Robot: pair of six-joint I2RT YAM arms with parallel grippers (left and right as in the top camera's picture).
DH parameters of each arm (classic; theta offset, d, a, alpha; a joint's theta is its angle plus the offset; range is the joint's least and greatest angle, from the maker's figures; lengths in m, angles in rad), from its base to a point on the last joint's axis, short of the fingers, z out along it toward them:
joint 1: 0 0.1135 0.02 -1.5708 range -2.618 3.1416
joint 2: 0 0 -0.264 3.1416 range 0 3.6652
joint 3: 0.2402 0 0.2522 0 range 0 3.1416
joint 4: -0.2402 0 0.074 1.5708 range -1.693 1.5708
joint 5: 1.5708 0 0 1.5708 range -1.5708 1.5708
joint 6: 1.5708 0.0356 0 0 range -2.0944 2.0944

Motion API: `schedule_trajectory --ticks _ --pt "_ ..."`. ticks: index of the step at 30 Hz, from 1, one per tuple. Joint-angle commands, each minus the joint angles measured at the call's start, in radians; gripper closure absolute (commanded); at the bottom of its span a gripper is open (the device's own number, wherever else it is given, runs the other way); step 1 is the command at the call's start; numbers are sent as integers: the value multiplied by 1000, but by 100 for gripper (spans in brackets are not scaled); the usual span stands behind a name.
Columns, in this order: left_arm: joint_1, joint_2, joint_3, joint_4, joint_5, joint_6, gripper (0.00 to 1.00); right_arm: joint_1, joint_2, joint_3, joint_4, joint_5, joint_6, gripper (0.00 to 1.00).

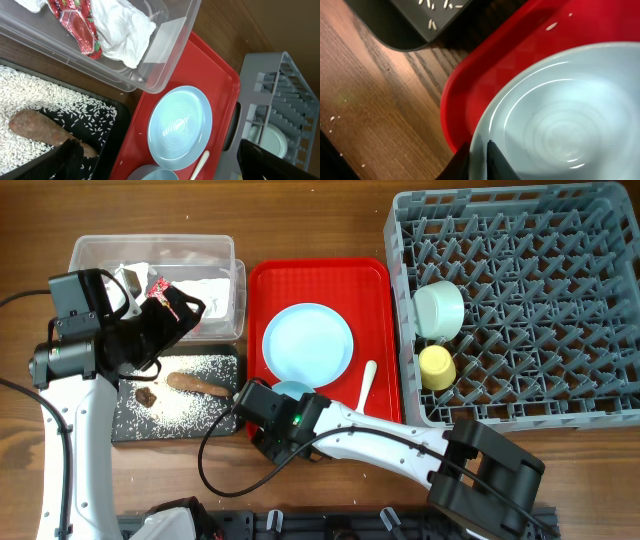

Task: Sort waste into correct bins and load items into the dishwasher rack
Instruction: 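Carry the light-blue bowl with the right gripper into the rack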

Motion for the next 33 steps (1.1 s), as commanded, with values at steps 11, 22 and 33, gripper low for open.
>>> schedule_trajectory --ticks 11,22,33 --pt "5 4 -6 0 -3 -5 0 -2 -34 21 -26 27 -11 96" --pt "5 4 -6 0 -3 -5 0 -255 -531 37 -72 -115 -10 96" --pt "5 4 -6 0 -3 -5 0 -1094 -561 37 40 -1048 -257 96"
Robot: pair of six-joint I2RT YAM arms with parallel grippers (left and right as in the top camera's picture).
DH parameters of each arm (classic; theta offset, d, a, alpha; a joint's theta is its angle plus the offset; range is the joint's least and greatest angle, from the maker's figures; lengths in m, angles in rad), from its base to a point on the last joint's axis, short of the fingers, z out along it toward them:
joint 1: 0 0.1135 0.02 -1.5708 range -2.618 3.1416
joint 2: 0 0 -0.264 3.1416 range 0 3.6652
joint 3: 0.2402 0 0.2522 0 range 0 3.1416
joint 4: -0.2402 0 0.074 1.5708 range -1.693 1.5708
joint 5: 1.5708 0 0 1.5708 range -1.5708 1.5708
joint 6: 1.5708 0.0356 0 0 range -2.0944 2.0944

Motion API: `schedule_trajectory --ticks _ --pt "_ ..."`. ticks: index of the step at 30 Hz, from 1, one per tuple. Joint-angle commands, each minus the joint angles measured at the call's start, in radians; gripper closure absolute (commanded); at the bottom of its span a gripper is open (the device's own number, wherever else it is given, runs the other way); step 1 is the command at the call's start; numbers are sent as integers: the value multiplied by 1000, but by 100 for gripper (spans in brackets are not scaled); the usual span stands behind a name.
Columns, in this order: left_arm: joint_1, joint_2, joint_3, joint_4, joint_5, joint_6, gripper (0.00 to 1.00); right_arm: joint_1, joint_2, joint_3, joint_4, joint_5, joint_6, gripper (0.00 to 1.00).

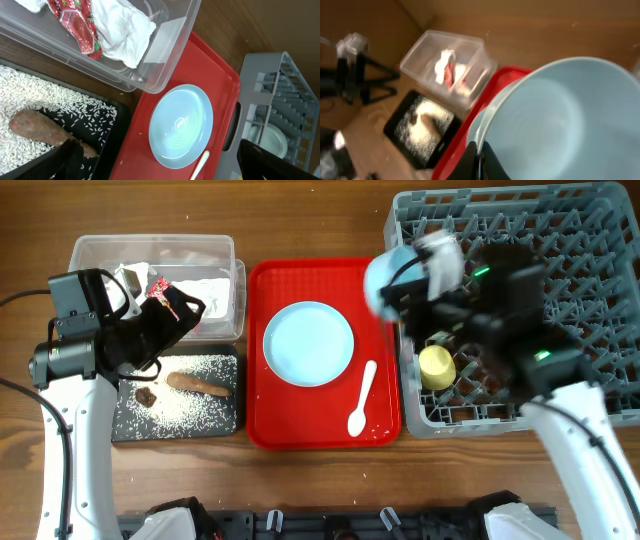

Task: Sort waste into correct bins and load items into the dishwasher rack
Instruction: 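Carry the light-blue bowl with the right gripper into the rack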

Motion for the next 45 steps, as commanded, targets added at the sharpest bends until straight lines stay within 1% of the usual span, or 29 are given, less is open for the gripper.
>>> schedule_trajectory --ticks 1,3,4,7,10,12,14,16,17,18,23,26,29,31,38,43,45 --pt "6 4 -6 1 -3 -5 0 -256 95 16 80 -650 -159 96" --pt "6 4 -6 1 -3 -5 0 -365 184 16 189 -923 -154 96" --pt "6 4 -6 1 -3 -5 0 -402 235 16 250 -968 -101 96" --pt "6 4 -6 1 -3 -5 0 -446 367 16 399 -969 11 96" --pt "6 4 -6 0 -3 -5 0 -448 520 16 620 -969 157 96" --pt "6 4 -6 1 -3 -5 0 -448 612 16 814 -969 304 96" --pt "6 4 -6 1 -3 -5 0 -448 698 16 1049 -968 483 96" --pt "6 4 -6 1 -3 -5 0 -448 755 16 1199 -945 594 96" --pt "6 4 -6 1 -3 -5 0 -448 780 16 1241 -918 632 96" --pt "6 4 -6 1 -3 -5 0 -448 801 16 1263 -880 649 96" --pt "6 4 -6 1 -3 -5 0 -436 846 16 1265 -766 655 96" --pt "6 4 -6 1 -3 -5 0 -413 846 16 1285 -733 662 96" --pt "6 4 -6 0 -3 -5 0 -388 846 16 1361 -708 725 96" --pt "6 4 -6 1 -3 -5 0 -376 846 16 1380 -708 731 96" --pt "6 4 -6 1 -3 -5 0 -372 862 16 1290 -707 642 96" --pt "6 4 -6 1 -3 -5 0 -379 912 16 1279 -709 645 95" --pt "6 4 -6 1 -3 -5 0 -393 914 16 1266 -713 645 92"
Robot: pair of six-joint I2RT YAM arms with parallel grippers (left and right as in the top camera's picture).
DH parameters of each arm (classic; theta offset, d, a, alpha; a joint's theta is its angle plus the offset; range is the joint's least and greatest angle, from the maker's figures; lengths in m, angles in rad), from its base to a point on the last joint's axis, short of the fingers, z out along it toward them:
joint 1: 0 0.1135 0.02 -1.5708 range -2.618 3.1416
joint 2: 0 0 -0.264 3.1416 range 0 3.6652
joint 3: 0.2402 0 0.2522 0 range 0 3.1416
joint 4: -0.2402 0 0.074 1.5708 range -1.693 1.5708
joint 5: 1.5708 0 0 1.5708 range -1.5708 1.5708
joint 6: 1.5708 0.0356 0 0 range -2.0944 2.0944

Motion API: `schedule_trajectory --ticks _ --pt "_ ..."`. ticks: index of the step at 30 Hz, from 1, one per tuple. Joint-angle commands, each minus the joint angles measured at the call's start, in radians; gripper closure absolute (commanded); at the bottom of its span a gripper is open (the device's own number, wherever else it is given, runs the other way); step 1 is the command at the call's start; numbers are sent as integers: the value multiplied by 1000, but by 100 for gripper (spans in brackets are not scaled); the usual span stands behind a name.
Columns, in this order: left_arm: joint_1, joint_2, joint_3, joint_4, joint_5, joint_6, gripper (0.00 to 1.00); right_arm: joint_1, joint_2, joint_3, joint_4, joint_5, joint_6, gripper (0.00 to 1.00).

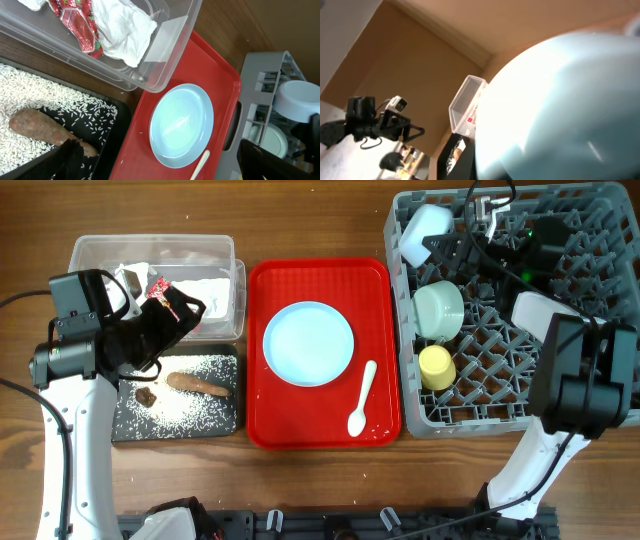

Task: Sort waste into correct bins and load items into the dishwasher rack
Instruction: 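Carry the light-blue bowl with the right gripper into the rack, then open the right gripper and withdraw it from the rack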

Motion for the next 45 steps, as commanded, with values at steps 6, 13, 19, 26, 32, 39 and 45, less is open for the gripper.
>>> schedule_trajectory --ticks 6,13,19,26,32,39,45 --pt "6 3 -4 3 -2 -5 0 -90 39 9 3 -119 -14 84" --pt "6 3 -4 3 -2 -5 0 -148 39 9 227 -246 189 38" --pt "6 3 -4 2 -2 -5 0 -179 35 8 701 -241 613 27" --pt "6 3 -4 3 -2 -5 0 -148 -9 1 923 -248 890 24" --pt "6 3 -4 3 -2 -5 0 -39 -47 -2 923 -248 909 23" --pt "6 3 -4 3 -2 -5 0 149 -48 -4 923 -232 949 8" --pt "6 3 -4 3 -2 -5 0 237 -48 -4 923 -37 1012 0"
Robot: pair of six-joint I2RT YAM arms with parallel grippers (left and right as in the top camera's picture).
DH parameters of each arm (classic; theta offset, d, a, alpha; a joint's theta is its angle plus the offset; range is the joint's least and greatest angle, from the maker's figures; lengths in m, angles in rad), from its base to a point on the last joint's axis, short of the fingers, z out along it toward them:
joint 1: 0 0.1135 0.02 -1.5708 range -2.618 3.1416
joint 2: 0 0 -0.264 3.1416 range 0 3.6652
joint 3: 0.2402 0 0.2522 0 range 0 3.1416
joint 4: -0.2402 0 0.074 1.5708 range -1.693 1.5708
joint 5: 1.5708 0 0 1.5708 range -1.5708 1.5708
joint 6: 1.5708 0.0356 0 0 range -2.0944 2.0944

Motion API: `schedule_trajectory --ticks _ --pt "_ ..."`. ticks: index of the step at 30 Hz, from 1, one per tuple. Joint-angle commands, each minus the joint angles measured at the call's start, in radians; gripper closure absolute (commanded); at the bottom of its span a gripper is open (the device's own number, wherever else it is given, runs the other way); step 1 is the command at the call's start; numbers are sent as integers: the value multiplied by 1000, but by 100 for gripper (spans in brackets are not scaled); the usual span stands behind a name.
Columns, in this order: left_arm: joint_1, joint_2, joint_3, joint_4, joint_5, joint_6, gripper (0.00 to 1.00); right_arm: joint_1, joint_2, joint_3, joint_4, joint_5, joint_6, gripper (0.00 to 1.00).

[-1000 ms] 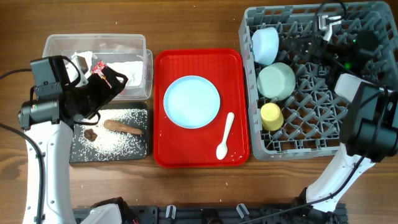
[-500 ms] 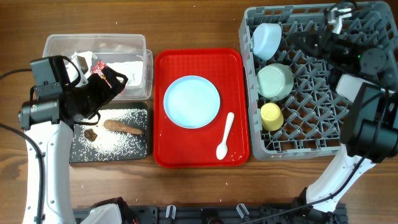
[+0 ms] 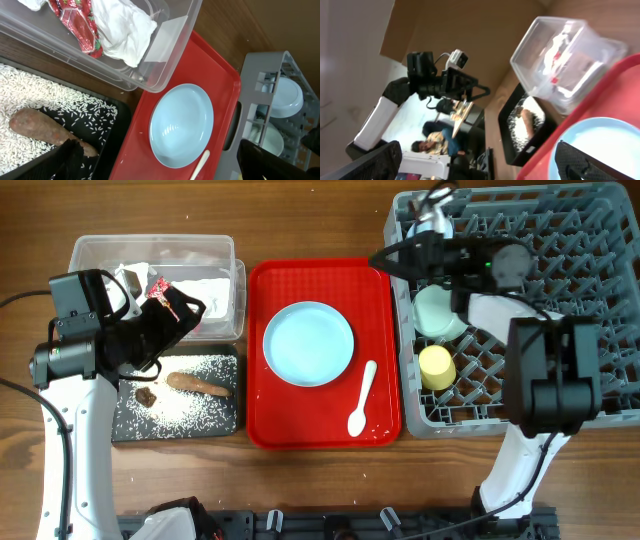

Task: Sort waste into correct bins and load items into the dishwasher rack
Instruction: 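Open the right gripper and withdraw it from the rack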

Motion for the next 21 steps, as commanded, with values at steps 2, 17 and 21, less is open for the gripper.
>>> schedule_trajectory --ticks 2,17,21 --pt "6 3 -4 3 -2 -5 0 11 -28 -6 43 248 50 0" --pt "6 3 -4 3 -2 -5 0 194 -43 -6 -830 356 -864 0" --pt "6 3 -4 3 -2 -5 0 277 -43 -6 -950 408 -962 0"
